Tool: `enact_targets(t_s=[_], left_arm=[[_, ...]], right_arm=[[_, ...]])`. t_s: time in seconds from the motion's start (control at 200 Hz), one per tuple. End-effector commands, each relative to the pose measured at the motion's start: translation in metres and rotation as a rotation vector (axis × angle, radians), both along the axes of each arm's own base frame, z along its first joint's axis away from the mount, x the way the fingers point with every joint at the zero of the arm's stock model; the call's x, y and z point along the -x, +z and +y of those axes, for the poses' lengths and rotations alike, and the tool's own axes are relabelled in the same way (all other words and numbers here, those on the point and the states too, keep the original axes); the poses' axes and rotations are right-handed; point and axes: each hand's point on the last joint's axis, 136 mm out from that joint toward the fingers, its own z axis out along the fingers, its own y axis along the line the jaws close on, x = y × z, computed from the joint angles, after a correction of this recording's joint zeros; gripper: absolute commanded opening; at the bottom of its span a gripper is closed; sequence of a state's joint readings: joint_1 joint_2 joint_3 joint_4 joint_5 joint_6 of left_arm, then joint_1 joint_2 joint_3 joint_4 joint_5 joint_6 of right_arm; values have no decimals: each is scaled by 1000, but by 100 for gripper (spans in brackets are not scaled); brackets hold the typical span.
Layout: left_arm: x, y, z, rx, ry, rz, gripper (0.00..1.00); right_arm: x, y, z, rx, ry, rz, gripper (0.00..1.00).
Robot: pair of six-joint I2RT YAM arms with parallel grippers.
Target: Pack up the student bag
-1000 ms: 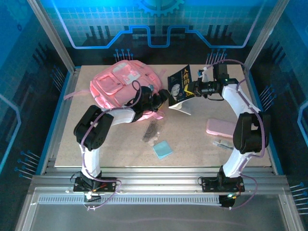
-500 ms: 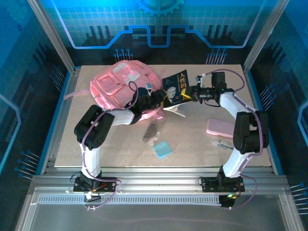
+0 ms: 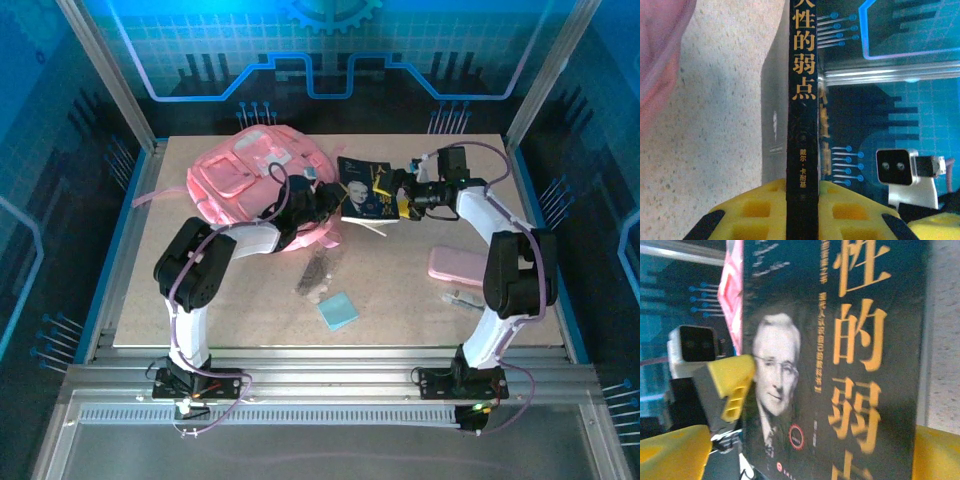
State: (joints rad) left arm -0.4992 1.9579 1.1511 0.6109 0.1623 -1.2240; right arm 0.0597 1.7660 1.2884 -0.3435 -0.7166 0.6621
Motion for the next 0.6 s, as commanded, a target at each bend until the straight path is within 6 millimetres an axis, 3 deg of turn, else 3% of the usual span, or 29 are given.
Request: enact_targets(t_s=[0.0, 0.155, 0.315, 0.46, 0.485, 0.595], left_arm=[[-23, 60, 25, -43, 138, -153, 0], [-37, 67, 50, -57, 289, -174, 0], [-42, 81, 60, -24, 363, -212, 0], [-33, 87, 62, -2, 390, -238, 0], [-30, 87, 63, 1, 398, -239, 0], [-20, 87, 64, 44, 414, -244, 0]], right_arm=[[11, 10, -2, 47, -70, -1, 100], [27, 8, 8, -20, -168, 31, 100], [38, 17, 42, -151, -235, 33, 100], [37, 35, 79, -279, -293, 11, 100], [40, 25, 82, -286, -305, 31, 100], [34, 24, 98, -372, -374, 37, 100]])
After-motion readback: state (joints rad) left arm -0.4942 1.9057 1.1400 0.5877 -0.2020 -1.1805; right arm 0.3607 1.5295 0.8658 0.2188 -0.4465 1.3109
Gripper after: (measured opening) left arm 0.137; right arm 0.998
